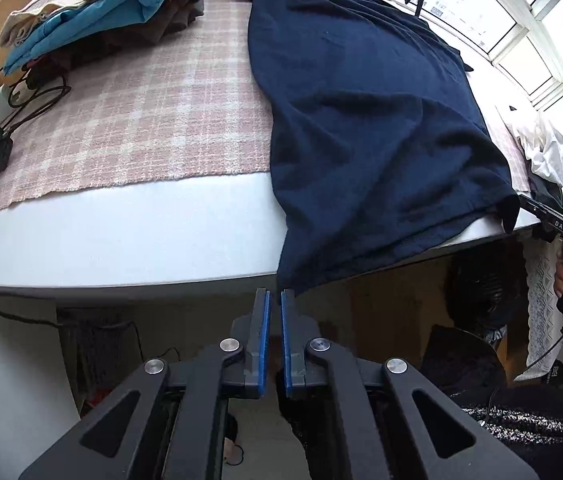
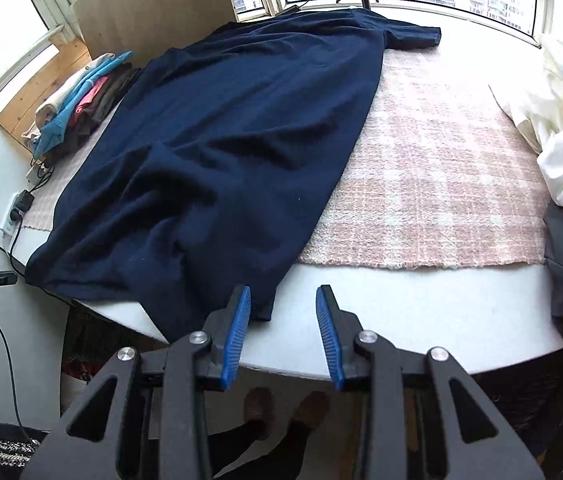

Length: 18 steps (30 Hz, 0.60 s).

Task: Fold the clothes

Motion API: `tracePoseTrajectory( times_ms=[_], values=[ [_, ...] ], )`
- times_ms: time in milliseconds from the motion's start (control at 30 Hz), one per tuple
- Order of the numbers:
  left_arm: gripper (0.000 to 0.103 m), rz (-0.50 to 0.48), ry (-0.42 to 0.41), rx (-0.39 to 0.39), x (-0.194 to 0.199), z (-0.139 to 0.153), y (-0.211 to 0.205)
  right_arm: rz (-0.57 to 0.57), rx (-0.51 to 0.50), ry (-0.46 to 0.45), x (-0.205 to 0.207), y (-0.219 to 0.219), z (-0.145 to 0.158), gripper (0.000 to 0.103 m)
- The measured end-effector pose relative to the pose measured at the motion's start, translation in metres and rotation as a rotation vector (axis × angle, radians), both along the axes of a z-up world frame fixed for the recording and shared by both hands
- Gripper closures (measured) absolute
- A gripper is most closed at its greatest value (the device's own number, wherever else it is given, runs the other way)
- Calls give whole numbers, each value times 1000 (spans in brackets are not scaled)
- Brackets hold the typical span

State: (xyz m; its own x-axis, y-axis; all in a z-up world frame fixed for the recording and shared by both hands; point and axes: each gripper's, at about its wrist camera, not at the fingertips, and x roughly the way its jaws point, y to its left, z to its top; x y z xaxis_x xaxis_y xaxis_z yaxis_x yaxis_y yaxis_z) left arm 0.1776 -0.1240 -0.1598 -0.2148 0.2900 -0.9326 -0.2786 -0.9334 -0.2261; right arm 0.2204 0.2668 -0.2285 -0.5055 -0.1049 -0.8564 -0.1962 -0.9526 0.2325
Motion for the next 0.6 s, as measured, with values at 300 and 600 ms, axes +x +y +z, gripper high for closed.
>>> tracePoseTrajectory(
  times_ms=[300, 600],
  values=[
    [88, -429, -72, 267, -21, -1, 226, 74, -97, -24, -40, 4, -16, 95],
    [102, -370, -92, 229, -54, -25, 310, 119, -131, 98, -56, 22, 24, 99]
  ],
)
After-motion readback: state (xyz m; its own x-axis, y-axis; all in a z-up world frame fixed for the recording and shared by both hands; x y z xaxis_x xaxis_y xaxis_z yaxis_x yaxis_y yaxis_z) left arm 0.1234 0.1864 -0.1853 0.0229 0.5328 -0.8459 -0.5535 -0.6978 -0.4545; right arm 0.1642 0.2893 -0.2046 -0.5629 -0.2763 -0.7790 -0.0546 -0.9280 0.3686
